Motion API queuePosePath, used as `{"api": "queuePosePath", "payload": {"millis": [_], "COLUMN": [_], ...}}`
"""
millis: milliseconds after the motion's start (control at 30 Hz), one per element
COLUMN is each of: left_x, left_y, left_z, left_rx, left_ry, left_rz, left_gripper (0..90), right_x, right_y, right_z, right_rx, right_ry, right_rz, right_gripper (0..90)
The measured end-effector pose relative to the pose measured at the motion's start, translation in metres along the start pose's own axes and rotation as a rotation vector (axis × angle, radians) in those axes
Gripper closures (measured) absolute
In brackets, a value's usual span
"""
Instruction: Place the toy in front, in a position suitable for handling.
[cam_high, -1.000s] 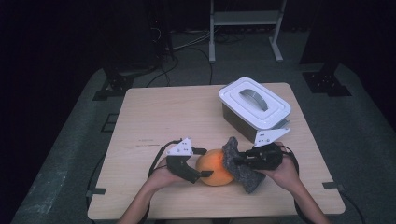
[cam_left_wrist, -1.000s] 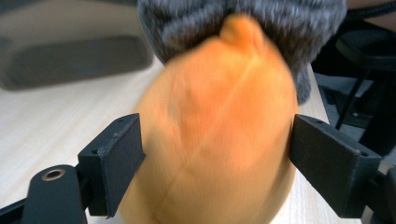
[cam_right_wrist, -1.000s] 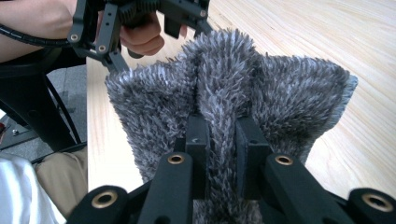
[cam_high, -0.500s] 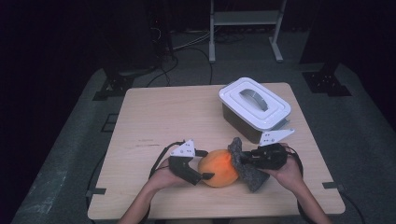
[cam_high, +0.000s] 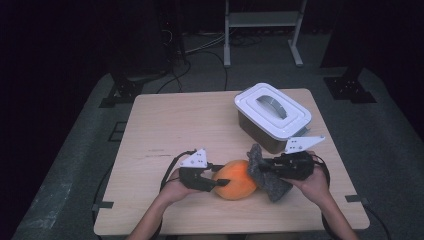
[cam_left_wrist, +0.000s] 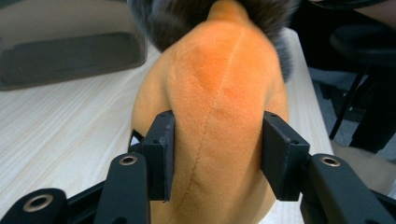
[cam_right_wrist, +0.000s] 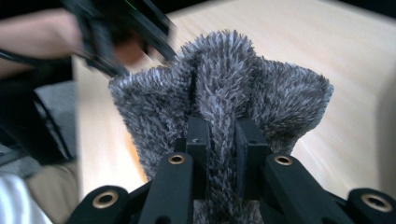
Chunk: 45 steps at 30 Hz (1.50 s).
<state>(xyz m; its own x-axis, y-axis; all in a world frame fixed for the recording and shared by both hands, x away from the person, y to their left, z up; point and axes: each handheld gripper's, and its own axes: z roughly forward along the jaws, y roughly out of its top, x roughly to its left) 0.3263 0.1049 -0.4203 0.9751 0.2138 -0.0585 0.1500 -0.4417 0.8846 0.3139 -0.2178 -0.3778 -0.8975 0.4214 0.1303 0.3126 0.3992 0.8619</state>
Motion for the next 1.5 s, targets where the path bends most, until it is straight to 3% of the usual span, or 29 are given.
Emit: {"api": "queuePosePath", "payload": {"millis": [67, 167, 300, 400, 500, 633, 767, 967, 1033, 1167, 1233, 1400, 1500], "left_x": [0.0, 0.001, 0.001, -0.001, -0.004, -0.005, -0.004, 0.0, 0.001, -0.001, -0.001, 0.002, 0.003], "left_y": [0.001, 0.001, -0.001, 0.001, 0.003, 0.003, 0.003, 0.0, -0.001, -0.001, -0.001, -0.004, -0.007], "left_z": [-0.003, -0.008, -0.008, -0.004, -0.001, -0.001, 0.0, 0.003, 0.004, 0.005, 0.005, 0.005, 0.008], "left_rx": [-0.004, -0.009, 0.0, 0.004, -0.002, 0.003, 0.005, 0.019, 0.015, 0.029, 0.029, 0.03, 0.039], "left_ry": [0.006, 0.014, 0.019, 0.021, 0.017, 0.016, 0.017, 0.026, 0.014, 0.004, 0.003, 0.011, 0.006], "left_rz": [-0.001, -0.004, -0.005, 0.004, 0.008, 0.022, 0.019, -0.016, -0.025, 0.019, 0.022, -0.007, -0.003], "left_gripper": [52.0, 52.4, 52.0, 50.3, 48.8, 45.1, 36.8, 21.0, 20.3, 21.1, 21.4, 16.9, 15.9], "right_x": [0.008, 0.011, 0.0, -0.001, 0.01, 0.018, 0.014, 0.009, 0.006, 0.001, -0.001, -0.004, -0.006], "right_y": [0.009, 0.009, -0.01, -0.012, 0.003, 0.011, 0.0, -0.007, -0.011, -0.017, -0.019, -0.022, -0.025], "right_z": [0.002, 0.011, 0.019, 0.015, 0.009, 0.018, 0.025, 0.019, 0.017, 0.014, 0.013, 0.011, 0.009], "right_rx": [0.003, 0.056, 0.087, 0.062, 0.013, 0.08, 0.089, 0.099, 0.099, 0.095, 0.096, 0.103, 0.105], "right_ry": [0.015, 0.001, 0.01, 0.01, 0.034, 0.016, 0.041, 0.027, 0.023, 0.02, 0.017, 0.01, 0.005], "right_rz": [-0.031, -0.058, 0.007, 0.034, -0.006, -0.061, -0.03, -0.013, 0.001, 0.02, 0.026, 0.037, 0.046], "right_gripper": [77.6, 77.6, 77.6, 77.6, 77.6, 77.6, 77.6, 77.6, 77.6, 77.6, 77.6, 77.6, 77.6]}}
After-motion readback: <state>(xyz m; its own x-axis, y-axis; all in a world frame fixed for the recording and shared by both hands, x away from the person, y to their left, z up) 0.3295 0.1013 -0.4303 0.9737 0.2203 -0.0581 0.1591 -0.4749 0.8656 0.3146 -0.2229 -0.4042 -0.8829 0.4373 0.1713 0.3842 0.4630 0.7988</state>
